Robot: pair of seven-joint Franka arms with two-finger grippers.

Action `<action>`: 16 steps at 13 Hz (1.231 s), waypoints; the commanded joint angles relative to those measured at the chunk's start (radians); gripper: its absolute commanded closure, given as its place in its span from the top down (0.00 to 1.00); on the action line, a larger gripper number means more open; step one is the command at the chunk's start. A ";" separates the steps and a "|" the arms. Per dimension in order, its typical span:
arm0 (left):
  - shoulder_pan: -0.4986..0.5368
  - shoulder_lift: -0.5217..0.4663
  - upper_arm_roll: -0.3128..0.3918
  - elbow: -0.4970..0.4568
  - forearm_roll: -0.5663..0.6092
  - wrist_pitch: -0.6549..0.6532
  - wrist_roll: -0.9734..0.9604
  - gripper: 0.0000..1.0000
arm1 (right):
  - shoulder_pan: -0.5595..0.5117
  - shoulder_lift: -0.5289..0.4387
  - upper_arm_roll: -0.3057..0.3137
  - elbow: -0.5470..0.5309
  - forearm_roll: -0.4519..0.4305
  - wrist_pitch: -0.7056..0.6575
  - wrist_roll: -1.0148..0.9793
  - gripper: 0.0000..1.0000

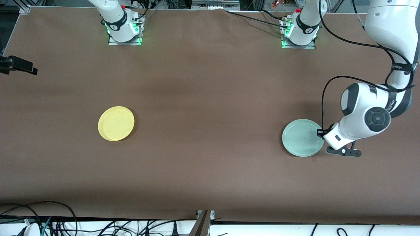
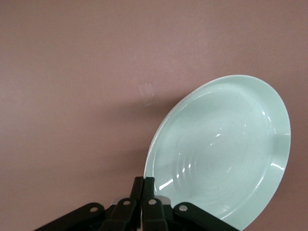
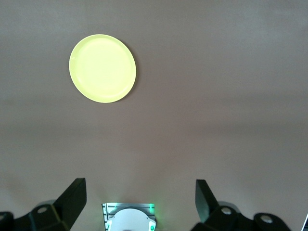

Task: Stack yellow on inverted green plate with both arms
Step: 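Lift the green plate with the left gripper and tilt it over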

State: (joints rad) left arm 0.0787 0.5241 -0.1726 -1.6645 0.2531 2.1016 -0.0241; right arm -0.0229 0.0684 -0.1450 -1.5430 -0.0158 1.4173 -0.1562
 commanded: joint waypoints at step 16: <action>-0.652 0.210 0.058 0.431 0.519 -0.354 -0.379 0.00 | 0.001 -0.002 0.002 0.009 0.004 -0.011 -0.011 1.00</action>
State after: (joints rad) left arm -0.4944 0.6631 -0.1461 -1.3286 0.6817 1.7823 -0.3746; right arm -0.0217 0.0684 -0.1437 -1.5430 -0.0157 1.4173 -0.1565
